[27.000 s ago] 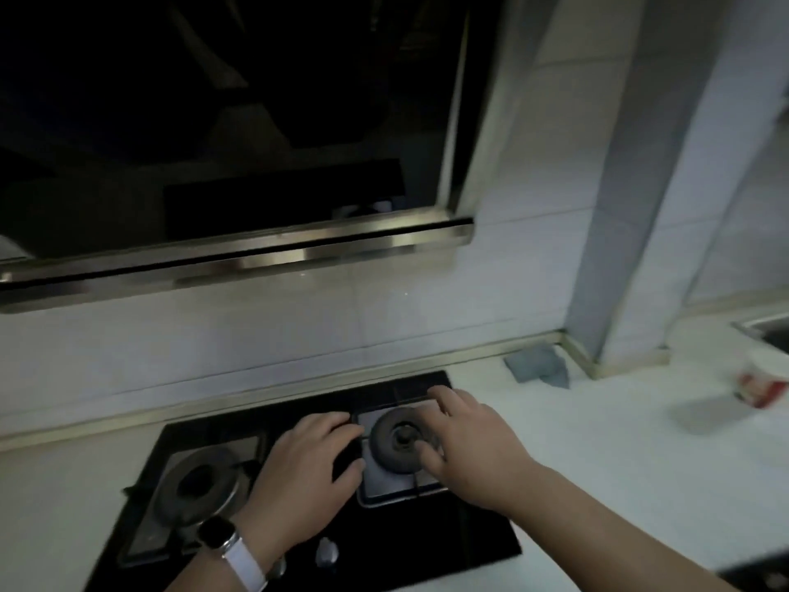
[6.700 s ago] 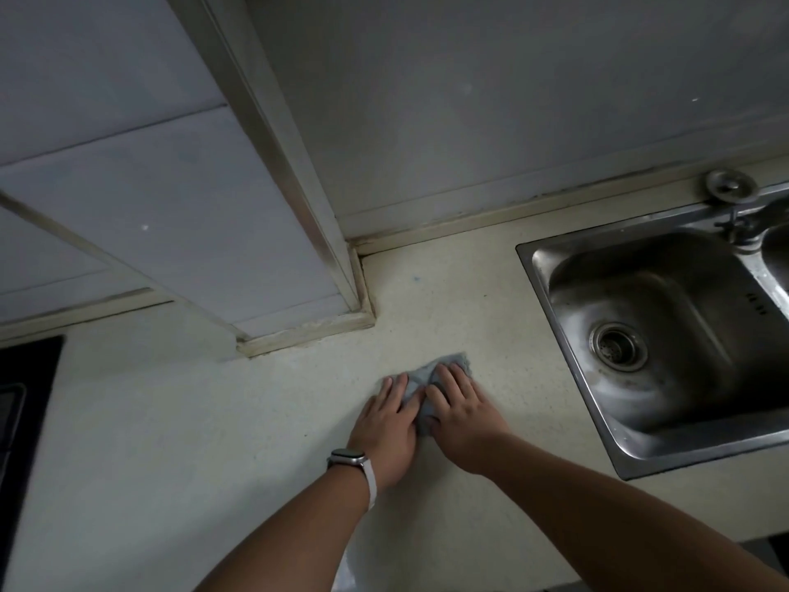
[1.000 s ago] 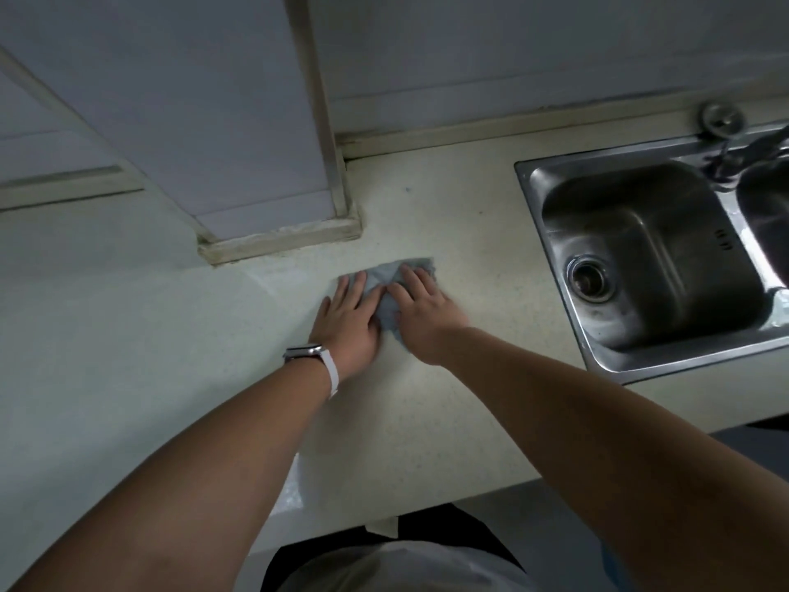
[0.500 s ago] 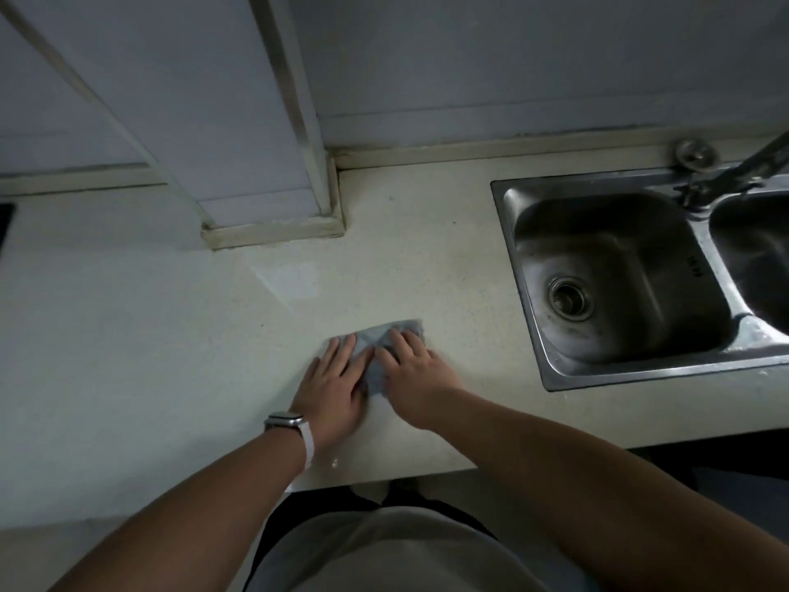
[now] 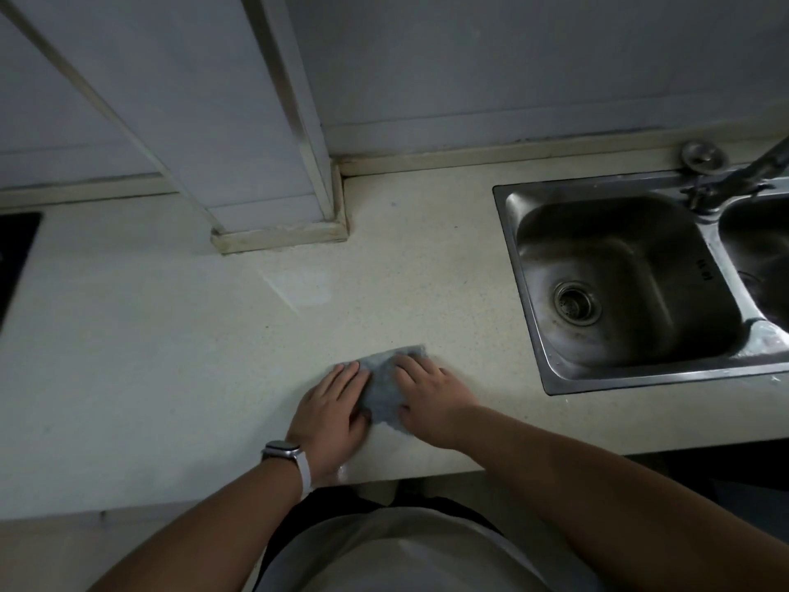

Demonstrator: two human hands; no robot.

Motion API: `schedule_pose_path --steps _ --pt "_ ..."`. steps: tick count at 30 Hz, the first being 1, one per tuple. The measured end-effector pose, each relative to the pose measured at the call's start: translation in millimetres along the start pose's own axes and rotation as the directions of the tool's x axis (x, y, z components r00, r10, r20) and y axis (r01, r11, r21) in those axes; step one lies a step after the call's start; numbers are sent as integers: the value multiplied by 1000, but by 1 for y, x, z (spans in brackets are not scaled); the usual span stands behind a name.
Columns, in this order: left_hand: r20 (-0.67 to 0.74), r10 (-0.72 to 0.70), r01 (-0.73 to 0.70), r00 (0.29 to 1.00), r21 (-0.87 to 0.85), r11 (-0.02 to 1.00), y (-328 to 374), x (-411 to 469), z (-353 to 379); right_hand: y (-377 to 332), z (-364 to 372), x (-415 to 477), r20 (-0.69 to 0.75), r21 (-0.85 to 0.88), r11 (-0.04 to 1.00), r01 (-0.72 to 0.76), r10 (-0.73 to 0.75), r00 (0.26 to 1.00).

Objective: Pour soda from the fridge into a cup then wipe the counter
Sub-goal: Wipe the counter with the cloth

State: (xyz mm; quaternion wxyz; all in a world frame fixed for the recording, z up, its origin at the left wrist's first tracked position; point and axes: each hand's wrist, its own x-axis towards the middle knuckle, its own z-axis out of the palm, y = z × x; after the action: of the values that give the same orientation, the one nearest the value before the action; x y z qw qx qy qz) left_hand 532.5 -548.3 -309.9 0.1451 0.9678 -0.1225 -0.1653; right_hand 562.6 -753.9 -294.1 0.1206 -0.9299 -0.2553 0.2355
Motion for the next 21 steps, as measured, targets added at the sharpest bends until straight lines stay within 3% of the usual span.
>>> schedule_pose_path --steps 6,13,17,21 --pt "1 16 -16 1000 -13 1000 -10 -1 -4 21 -6 -9 -26 -32 997 76 -77 997" --pt "-70 37 -34 997 43 998 -10 0 -6 19 -3 -5 -69 -85 995 51 -57 996" --pt "-124 160 -132 979 206 970 -12 4 -11 14 -3 0 -90 -160 986 43 -58 994" --pt "-72 250 -214 965 327 921 -18 7 -18 9 -4 3 -103 -211 977 26 -49 993"
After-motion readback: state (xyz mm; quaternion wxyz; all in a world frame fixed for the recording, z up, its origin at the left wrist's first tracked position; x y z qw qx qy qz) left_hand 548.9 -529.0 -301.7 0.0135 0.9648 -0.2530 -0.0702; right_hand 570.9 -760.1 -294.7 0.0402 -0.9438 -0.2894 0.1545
